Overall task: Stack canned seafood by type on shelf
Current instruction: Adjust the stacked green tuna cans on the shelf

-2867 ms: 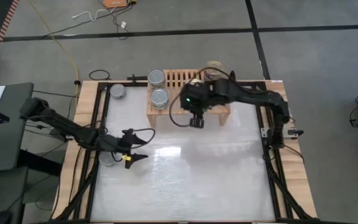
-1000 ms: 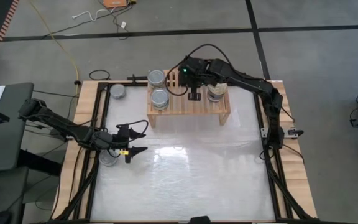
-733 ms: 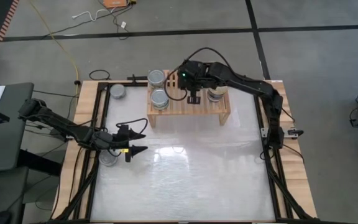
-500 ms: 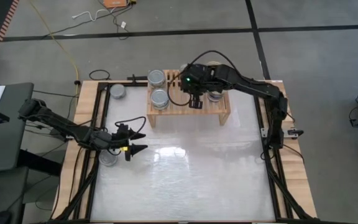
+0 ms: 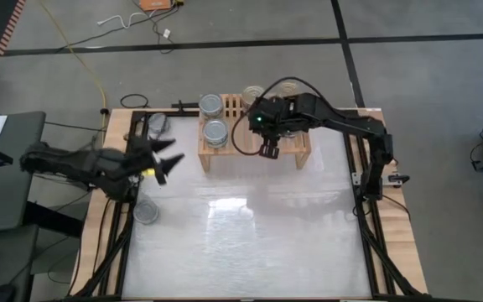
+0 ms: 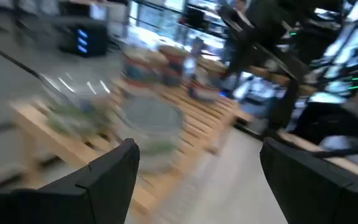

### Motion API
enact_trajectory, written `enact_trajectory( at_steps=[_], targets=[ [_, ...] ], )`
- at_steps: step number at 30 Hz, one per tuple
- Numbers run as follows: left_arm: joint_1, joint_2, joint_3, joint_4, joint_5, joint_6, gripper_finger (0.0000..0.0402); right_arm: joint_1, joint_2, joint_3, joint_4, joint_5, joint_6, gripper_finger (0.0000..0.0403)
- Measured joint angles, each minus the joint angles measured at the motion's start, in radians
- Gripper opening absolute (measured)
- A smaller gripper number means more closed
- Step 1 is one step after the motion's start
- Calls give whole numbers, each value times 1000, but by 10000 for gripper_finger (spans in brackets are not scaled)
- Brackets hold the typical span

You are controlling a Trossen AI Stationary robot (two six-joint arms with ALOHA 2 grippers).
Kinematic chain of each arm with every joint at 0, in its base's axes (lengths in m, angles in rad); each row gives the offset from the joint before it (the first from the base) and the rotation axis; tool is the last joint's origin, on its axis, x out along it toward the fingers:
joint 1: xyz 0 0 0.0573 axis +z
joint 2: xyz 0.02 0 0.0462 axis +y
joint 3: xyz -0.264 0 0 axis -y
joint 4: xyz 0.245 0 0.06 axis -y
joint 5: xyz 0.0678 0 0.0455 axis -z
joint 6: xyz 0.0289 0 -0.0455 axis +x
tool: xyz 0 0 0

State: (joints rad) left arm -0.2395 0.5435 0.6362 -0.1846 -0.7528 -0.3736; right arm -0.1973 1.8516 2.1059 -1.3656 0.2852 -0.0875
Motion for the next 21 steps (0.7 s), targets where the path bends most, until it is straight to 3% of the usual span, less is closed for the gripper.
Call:
enact_trajectory(
  at_steps=[12,16,21],
  targets=[
    [339,140,423,-235,81,323,303,25,2,0,21,1,1,16],
    [441,234,518,-301,173,336,244,25,2,0,44,1,-3,16],
    [580,379,598,-366,284,363,117,25,2,0,65,1,-7,16]
  ],
)
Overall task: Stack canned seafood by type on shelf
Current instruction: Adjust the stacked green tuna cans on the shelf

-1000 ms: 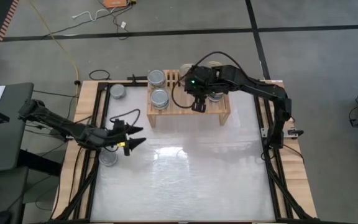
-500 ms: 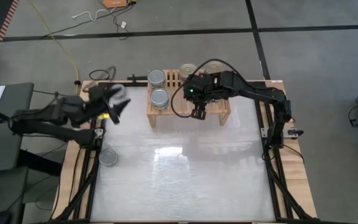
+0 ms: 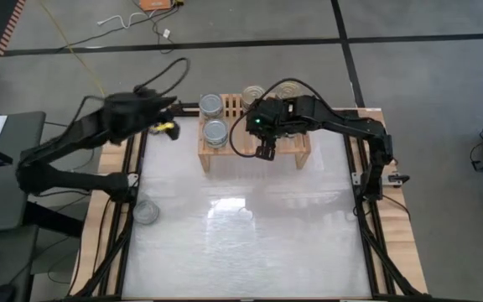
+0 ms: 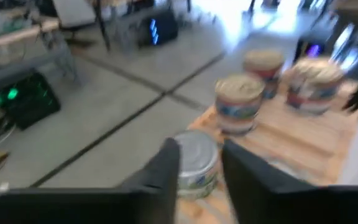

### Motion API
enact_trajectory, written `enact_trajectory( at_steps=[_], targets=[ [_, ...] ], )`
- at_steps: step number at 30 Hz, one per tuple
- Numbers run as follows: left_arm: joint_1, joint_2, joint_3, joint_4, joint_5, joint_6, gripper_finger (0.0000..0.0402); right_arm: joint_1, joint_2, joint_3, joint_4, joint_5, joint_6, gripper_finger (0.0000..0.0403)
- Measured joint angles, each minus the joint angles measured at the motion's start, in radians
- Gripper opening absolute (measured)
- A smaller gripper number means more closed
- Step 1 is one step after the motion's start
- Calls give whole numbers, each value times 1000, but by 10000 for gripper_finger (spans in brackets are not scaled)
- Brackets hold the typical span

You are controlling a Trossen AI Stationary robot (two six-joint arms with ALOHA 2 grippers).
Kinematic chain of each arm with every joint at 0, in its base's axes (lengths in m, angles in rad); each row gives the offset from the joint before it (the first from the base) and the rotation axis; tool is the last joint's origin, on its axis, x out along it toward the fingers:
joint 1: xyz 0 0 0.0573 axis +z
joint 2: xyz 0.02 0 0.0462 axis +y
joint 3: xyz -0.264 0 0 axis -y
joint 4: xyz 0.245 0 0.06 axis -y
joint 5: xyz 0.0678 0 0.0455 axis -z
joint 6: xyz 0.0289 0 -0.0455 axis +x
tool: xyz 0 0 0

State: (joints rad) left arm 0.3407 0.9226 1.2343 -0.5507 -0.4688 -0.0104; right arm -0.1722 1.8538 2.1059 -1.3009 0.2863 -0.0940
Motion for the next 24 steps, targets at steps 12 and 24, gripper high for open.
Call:
enact_trajectory(
  at_steps=[12,24],
  targets=[
    [377,327,120,-263,361,22,1,2,-10,-96,-22,0,91,16],
    [476,531,122,-161,516,67,0,2,-13,-202,18,0,97,17]
  ],
)
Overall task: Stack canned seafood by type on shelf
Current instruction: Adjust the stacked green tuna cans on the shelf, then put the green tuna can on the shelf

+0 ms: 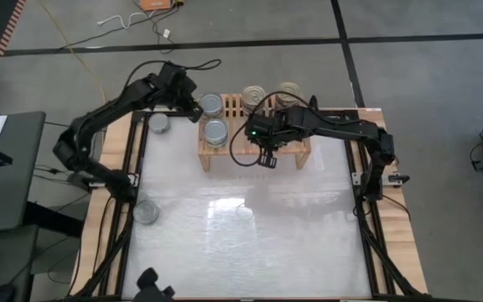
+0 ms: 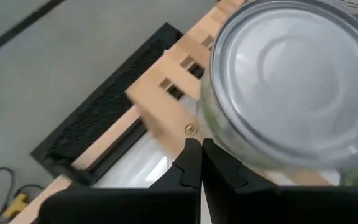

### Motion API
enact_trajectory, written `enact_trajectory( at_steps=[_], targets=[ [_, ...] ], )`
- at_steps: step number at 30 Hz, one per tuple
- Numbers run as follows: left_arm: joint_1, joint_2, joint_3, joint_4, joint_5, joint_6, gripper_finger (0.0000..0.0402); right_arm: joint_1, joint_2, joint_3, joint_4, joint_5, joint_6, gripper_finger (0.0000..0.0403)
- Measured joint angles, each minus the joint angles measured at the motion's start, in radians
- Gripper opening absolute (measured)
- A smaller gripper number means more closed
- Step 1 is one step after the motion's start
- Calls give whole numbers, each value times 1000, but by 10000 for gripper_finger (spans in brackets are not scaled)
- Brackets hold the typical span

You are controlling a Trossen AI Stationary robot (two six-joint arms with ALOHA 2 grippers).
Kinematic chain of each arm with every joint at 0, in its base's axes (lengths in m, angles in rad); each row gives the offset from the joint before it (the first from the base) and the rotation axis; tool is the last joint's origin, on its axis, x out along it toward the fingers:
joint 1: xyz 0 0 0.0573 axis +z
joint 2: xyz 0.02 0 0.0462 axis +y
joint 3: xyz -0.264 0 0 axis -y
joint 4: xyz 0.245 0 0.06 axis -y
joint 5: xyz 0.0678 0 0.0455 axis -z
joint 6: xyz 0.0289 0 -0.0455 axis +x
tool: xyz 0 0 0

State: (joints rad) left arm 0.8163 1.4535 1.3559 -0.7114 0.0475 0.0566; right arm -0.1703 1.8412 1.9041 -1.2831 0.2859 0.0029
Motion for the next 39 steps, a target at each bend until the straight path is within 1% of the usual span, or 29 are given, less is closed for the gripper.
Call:
enact_trajectory(
  at_steps=[5,8,10,15,17,22,25,28,32,35,37,39],
  targets=[
    [0,39,0,82,63,-19,0,-15,0,0,1,-1,-3,17],
    [6,39,0,128,74,-25,0,-24,0,0,1,-1,-3,17],
    [8,39,0,128,71,-24,0,-26,0,0,1,0,-2,17],
    [38,13,0,38,4,-19,0,-28,0,0,2,-1,-2,19],
    [53,-9,0,-9,-1,-19,0,-29,0,0,1,-1,-2,19],
    [60,-116,0,-107,0,-25,0,-29,0,0,-2,-1,46,20],
    [59,-202,-25,-130,0,-57,0,-28,0,0,-28,-1,97,20],
    [47,-302,-79,-138,-1,-112,0,-15,0,0,-52,0,151,20],
    [-5,-443,-199,-132,-2,-226,0,22,-8,0,-60,0,207,20],
    [-89,-545,-326,-84,-6,-318,0,61,-22,0,-70,-1,261,20],
    [-171,-604,-417,-31,-32,-388,0,94,-33,0,-73,0,300,20],
    [-261,-652,-494,18,-81,-460,0,131,-44,0,-76,0,341,20]
  ],
)
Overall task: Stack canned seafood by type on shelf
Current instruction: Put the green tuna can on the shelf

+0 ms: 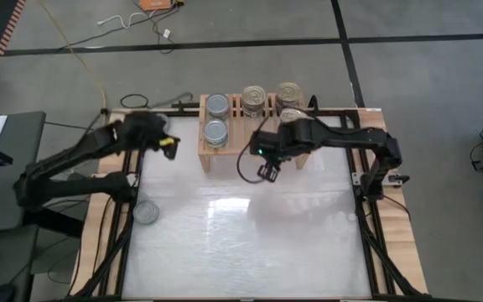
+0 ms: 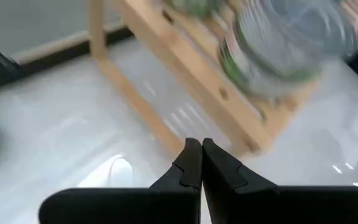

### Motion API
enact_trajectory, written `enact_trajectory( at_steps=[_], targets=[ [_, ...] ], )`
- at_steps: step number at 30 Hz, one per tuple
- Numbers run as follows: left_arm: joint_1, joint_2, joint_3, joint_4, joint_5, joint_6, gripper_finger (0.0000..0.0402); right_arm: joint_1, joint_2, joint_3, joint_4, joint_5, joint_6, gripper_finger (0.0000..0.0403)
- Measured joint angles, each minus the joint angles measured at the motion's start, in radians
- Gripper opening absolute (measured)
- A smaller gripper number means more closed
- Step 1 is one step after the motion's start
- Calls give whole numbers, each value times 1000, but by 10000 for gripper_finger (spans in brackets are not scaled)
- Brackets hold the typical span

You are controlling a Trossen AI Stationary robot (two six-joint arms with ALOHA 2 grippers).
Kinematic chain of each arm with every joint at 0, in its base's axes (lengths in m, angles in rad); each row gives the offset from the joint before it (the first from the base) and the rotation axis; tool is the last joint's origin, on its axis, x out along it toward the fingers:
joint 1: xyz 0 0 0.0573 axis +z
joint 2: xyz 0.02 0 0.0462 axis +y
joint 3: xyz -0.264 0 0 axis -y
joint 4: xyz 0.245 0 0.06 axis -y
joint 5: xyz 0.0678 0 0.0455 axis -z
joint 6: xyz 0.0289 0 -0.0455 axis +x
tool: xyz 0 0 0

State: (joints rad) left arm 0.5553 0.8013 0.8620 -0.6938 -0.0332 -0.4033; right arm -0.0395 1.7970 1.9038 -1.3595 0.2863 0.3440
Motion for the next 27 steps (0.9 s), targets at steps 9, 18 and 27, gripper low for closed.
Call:
enact_trajectory(
  at_steps=[9,18,27],
  targets=[
    [-363,-33,-94,17,-204,-209,0,196,-20,-4,-5,73,201,20],
    [-505,37,-94,29,-211,-274,0,397,-20,-127,1,109,496,20],
    [-509,69,-94,50,-215,-263,0,541,-20,-192,4,109,703,20]
  ],
)
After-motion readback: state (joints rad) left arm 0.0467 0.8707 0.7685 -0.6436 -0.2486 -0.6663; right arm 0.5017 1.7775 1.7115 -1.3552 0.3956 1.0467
